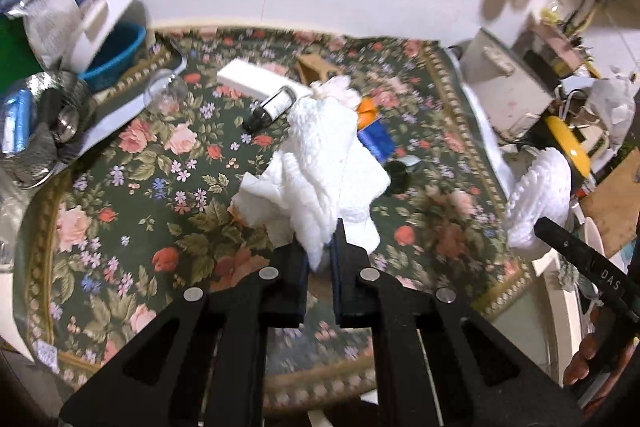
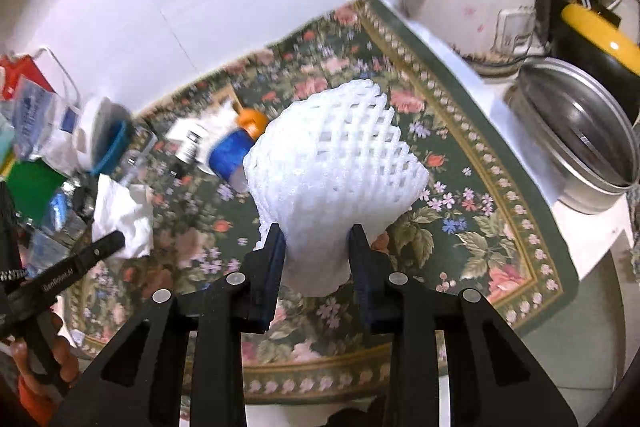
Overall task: Collect trash
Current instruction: 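Carry the tissues and foam net down over the white floor bin with both grippers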
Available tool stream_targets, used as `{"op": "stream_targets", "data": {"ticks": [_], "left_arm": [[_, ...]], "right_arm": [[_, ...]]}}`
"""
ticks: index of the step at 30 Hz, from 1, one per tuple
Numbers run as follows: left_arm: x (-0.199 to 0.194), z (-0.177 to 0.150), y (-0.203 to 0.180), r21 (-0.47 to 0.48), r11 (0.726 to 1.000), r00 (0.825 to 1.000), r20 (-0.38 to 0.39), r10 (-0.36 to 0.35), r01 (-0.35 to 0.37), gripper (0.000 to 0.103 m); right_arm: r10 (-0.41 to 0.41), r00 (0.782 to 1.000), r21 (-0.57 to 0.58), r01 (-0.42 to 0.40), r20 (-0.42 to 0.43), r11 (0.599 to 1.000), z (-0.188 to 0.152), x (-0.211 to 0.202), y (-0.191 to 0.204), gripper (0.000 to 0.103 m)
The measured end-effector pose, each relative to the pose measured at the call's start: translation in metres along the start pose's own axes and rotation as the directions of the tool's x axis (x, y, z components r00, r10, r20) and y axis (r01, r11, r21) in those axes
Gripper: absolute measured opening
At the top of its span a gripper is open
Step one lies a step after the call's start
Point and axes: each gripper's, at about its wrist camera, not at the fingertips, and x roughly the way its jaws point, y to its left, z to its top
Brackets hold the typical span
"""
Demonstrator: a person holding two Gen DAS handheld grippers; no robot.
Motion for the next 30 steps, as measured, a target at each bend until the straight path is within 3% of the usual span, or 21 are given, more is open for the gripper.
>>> {"op": "stream_targets", "data": {"ticks": [8, 16, 23, 30], "left_arm": [[-0.058, -0.040, -0.047, 0.025, 0.999, 0.996, 0.086, 0.020, -0.022, 0.008], [-0.106, -0.120, -0.119, -0.027, 0.997, 0.986, 0.150, 0.072, -0.069, 0.008], [-0.127, -0.183, -0.170, -0.084, 0.994, 0.987, 0.135, 0.085, -0.074, 0.008], [-0.113, -0.229, -0.180, -0.112, 0.990, 0.994, 0.060, 0.092, -0.085, 0.008]], "right_arm": [[0.066, 0.994, -0.074, -0.060, 0.085, 0.995, -0.014, -0.068, 0.001, 0.029], [0.166, 0.980, -0.152, -0.148, 0.109, 0.977, -0.054, -0.120, -0.030, 0.030], [0.219, 0.974, -0.241, -0.198, 0.065, 0.950, -0.096, -0.161, -0.058, 0.030], [0.245, 0.969, -0.264, -0.234, 0.009, 0.936, -0.121, -0.164, -0.076, 0.030]]}}
